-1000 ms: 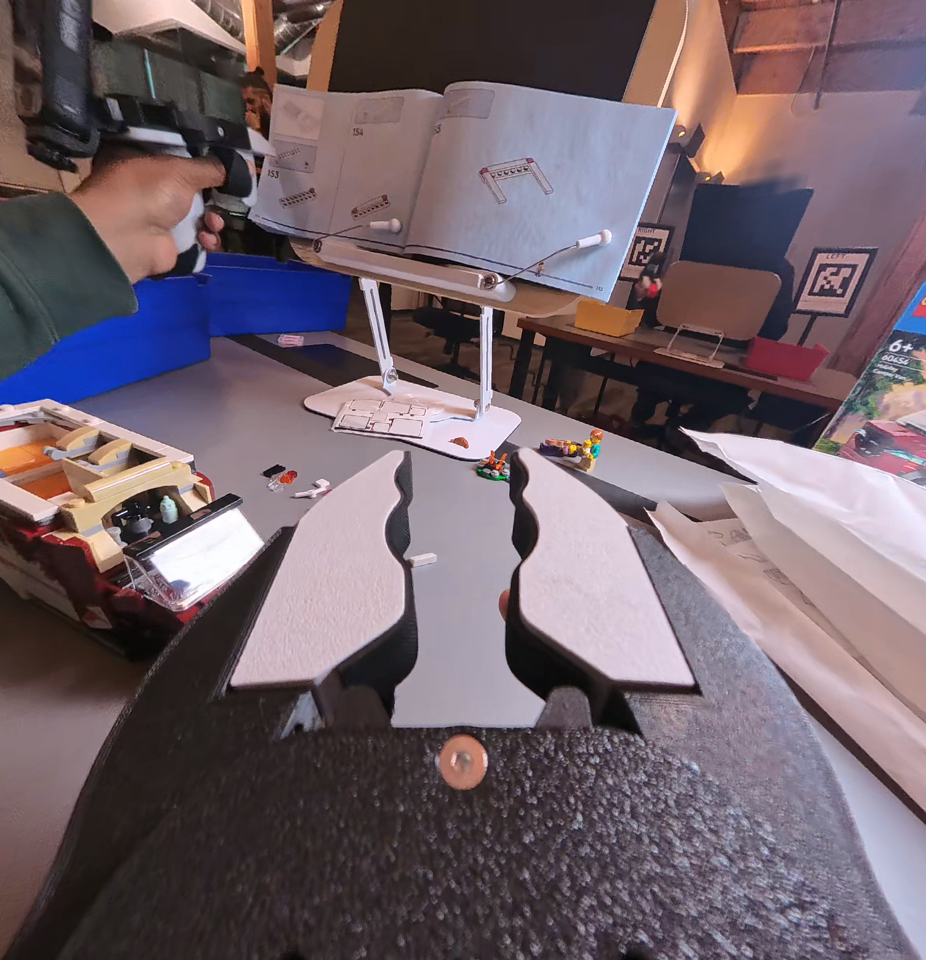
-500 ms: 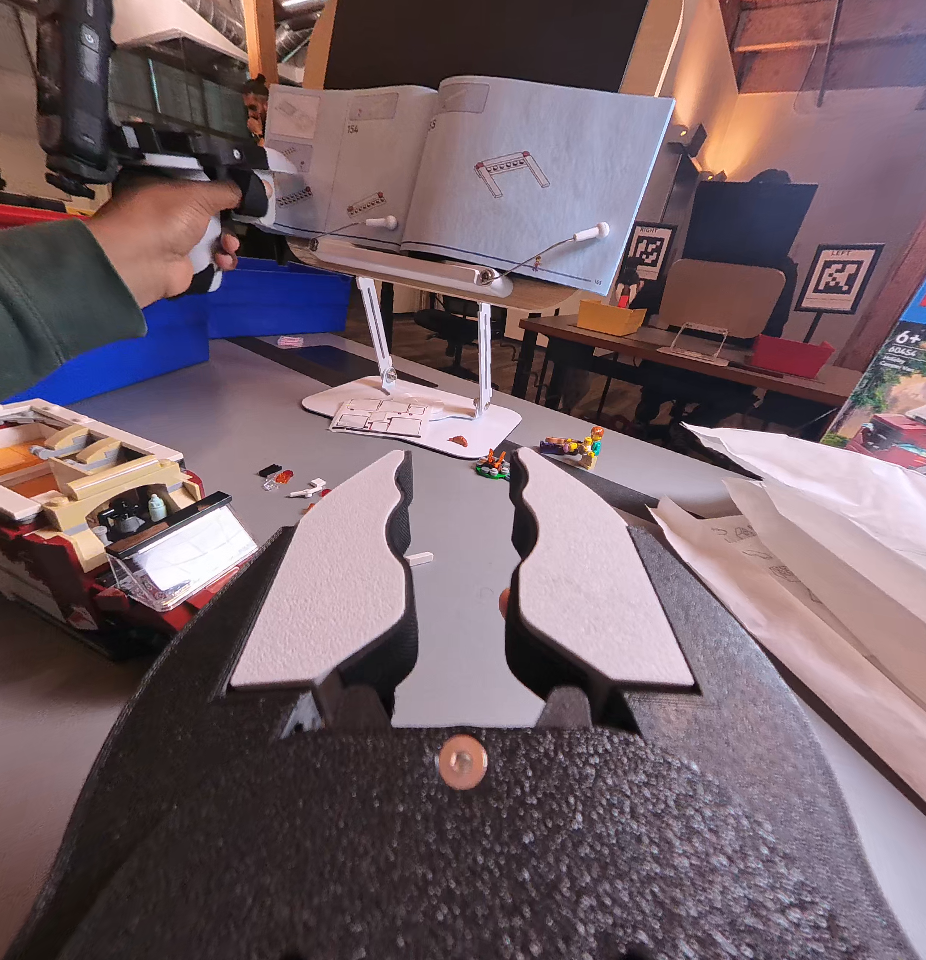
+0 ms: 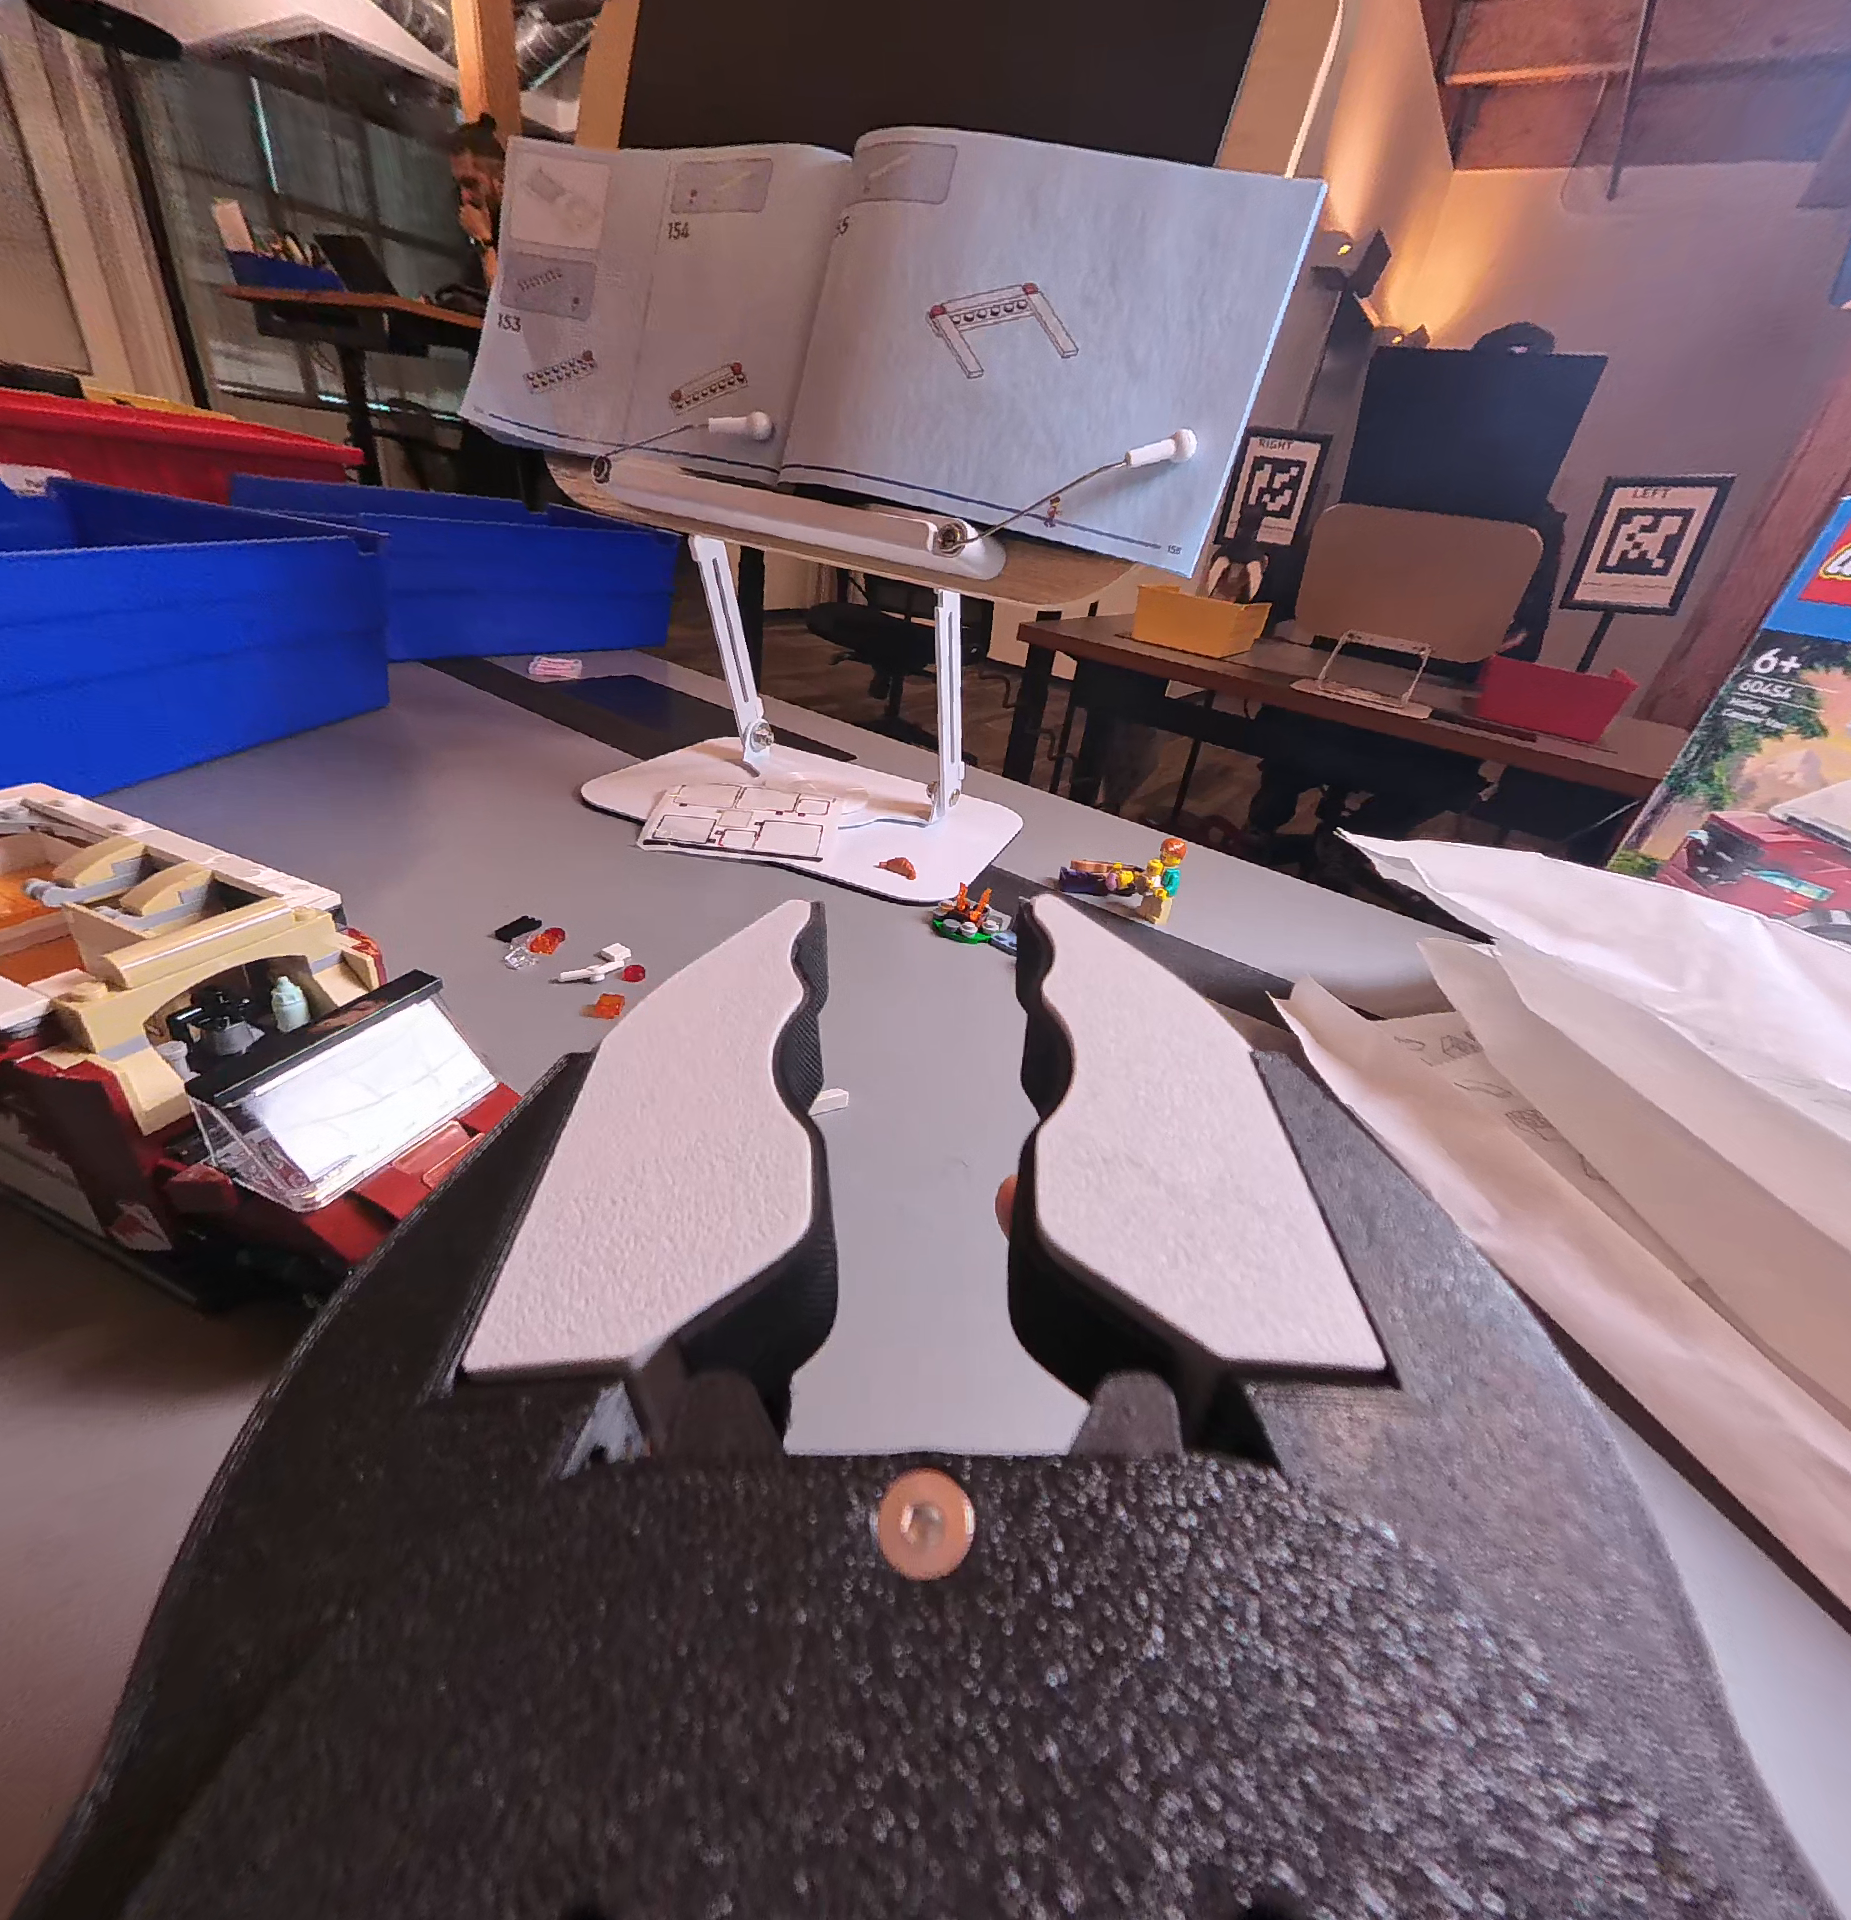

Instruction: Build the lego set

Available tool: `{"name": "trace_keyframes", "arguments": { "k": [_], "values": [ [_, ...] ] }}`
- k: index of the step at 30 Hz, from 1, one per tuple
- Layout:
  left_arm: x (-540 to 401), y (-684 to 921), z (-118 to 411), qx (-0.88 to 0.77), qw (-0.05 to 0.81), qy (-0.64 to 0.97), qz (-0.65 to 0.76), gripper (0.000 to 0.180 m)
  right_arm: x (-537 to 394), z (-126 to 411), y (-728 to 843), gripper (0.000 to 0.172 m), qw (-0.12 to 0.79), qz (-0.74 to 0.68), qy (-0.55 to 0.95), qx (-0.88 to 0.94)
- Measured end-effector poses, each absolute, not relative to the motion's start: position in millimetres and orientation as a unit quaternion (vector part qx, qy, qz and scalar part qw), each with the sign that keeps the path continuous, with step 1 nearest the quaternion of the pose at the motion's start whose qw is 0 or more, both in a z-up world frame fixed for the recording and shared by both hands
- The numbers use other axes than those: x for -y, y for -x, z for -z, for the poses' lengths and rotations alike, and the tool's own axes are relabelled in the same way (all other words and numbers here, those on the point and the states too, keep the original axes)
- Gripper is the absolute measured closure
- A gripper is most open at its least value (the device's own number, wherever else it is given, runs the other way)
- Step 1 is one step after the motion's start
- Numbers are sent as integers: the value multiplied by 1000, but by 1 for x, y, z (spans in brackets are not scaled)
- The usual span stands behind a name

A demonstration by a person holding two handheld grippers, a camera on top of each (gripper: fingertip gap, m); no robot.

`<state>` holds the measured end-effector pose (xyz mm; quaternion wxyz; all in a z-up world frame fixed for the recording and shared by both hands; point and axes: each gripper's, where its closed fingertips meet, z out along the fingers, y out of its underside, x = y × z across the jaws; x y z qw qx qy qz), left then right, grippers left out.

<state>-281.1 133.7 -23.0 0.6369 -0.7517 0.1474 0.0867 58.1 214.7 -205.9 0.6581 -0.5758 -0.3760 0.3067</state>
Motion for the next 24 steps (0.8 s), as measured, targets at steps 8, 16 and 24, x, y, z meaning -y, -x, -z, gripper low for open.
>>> {"name": "trace_keyframes", "arguments": {
  "k": [8, 16, 24],
  "values": [
    [-23, 390, 222, -232, 217, 945, -75, 160, -216, 207, -54, 139, 662, -295, 577, 377],
    [-13, 412, 296, -233, 122, 963, -55, 148, -220, 206, -59, 139, 675, -273, 583, 360],
    [-60, 478, 283, -235, 138, 948, -165, 144, -224, 207, -62, 140, 674, -272, 589, 353]
  ]
}}
